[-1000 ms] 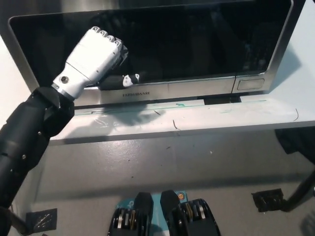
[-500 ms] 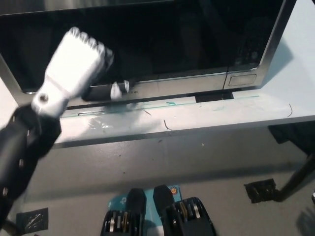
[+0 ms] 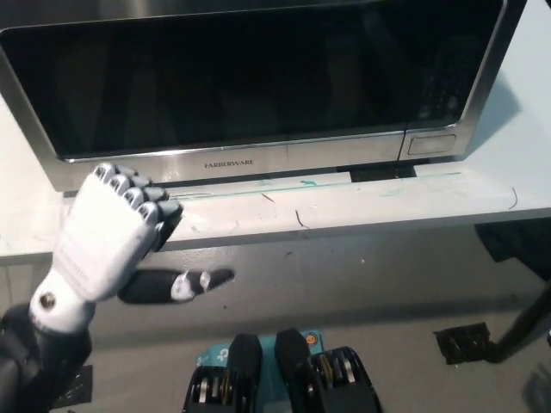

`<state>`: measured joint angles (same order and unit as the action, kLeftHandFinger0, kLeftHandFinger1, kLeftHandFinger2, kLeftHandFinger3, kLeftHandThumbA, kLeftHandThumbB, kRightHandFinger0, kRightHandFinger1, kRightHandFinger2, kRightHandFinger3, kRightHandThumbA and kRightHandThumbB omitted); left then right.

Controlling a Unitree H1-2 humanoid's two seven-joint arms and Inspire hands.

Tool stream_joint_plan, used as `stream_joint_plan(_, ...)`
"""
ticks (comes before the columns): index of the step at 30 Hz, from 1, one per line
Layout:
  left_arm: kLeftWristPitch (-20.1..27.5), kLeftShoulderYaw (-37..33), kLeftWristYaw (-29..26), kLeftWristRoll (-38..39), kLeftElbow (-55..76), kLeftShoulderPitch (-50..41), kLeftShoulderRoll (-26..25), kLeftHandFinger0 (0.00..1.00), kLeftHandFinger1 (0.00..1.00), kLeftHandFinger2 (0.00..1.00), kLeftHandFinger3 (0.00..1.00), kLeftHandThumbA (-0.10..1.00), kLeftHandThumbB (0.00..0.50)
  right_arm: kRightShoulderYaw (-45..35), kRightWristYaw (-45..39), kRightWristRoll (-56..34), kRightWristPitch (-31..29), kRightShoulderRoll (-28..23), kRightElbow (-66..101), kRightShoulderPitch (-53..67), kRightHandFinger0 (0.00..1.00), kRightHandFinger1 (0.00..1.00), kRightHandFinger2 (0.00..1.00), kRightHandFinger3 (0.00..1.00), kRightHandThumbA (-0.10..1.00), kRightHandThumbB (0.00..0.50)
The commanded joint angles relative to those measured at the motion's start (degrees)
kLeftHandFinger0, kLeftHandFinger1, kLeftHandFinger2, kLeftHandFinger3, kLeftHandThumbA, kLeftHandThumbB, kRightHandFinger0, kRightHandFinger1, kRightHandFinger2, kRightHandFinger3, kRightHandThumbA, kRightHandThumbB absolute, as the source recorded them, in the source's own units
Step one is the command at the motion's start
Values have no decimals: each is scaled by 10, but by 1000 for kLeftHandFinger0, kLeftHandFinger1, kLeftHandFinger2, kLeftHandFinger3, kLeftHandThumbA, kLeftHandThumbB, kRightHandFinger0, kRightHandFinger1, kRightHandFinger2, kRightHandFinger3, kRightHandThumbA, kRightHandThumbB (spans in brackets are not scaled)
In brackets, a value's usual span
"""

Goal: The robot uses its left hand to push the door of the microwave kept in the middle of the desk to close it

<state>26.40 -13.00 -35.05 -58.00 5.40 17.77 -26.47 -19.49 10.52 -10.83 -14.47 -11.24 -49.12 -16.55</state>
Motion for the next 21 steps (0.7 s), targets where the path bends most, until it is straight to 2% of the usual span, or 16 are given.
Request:
stream_joint_plan(1, 5, -5, -93, 64, -37, -42, 8, 0, 0, 47, 51, 898, 0, -11, -4, -20, -5, -5, 2, -22, 757, 766, 831, 955, 230, 117)
stream_joint_plan(2, 5, -6, -95, 64, -38, -40, 9, 0, 0, 98, 92, 892, 0, -12, -5, -21, -5, -6, 2, -22, 754, 765, 830, 953, 230, 117)
stream_joint_plan(3, 5, -8, -99, 80, -58, -55, 13, 0, 0, 137, 132, 817, 0, -10, -2, -16, -6, -7, 2, -23, 734, 754, 819, 940, 239, 132)
stream_joint_plan(4, 5, -12, -84, 127, -76, -72, 16, 0, 0, 178, 183, 671, 0, -11, -3, -16, -9, -8, -3, -25, 730, 755, 816, 932, 251, 131)
stream_joint_plan(6, 5, -8, -64, 156, -89, -86, 22, 0, 0, 205, 240, 473, 0, -11, 0, -14, -8, -9, -3, -25, 763, 776, 826, 953, 268, 138)
stream_joint_plan(7, 5, -7, -58, 182, -106, -96, 25, 0, 0, 194, 264, 372, 0, -10, -1, -15, -5, -9, -3, -26, 770, 789, 858, 976, 276, 134)
stream_joint_plan(8, 5, -10, -48, 230, -131, -104, 32, 0, 0, 108, 223, 347, 0, -9, -1, -14, -2, -8, -1, -25, 791, 813, 883, 987, 282, 135)
stream_joint_plan(9, 5, -9, -36, 258, -139, -108, 36, 0, 0, 37, 160, 345, 0, -10, -3, -18, -3, -8, -2, -26, 796, 816, 885, 989, 283, 135)
stream_joint_plan(11, 5, 37, -15, 265, -184, -115, 76, 0, 0, 0, 8, 418, 0, -9, -4, -17, -8, -8, -8, -29, 796, 818, 881, 993, 283, 134)
stream_joint_plan(13, 5, 30, -32, 272, -252, -112, 87, 0, 0, 0, 0, 621, 0, -9, -2, -16, -6, -9, -7, -30, 772, 815, 865, 982, 304, 159)
stream_joint_plan(14, 5, 39, -26, 278, -270, -111, 96, 0, 0, 0, 0, 659, 0, -9, -1, -17, -1, -9, -5, -32, 819, 847, 884, 981, 321, 163)
stream_joint_plan(15, 5, 46, -16, 276, -275, -113, 102, 0, 0, 0, 0, 709, 0, -11, 0, -19, 1, -9, -4, -33, 816, 847, 885, 977, 311, 153)
stream_joint_plan(16, 3, 53, -11, 271, -279, -118, 109, 0, 0, 0, 0, 793, 0, -11, -1, -19, 0, -10, -4, -33, 842, 868, 905, 987, 305, 143)
stream_joint_plan(17, 4, 58, -9, 269, -281, -119, 112, 0, 0, 0, 0, 804, 0, -10, -2, -18, -1, -11, -5, -33, 846, 871, 907, 988, 304, 143)
stream_joint_plan(18, -3, 66, -3, 285, -292, -121, 120, 0, 0, 0, 0, 791, 0, -11, 2, -18, 0, -10, -5, -33, 748, 816, 882, 977, 305, 150)
stream_joint_plan(21, 3, 91, 6, 315, -334, -107, 138, 0, 0, 0, 0, 789, 0, -12, -7, -23, -8, -11, -14, -35, 761, 826, 871, 974, 327, 154)
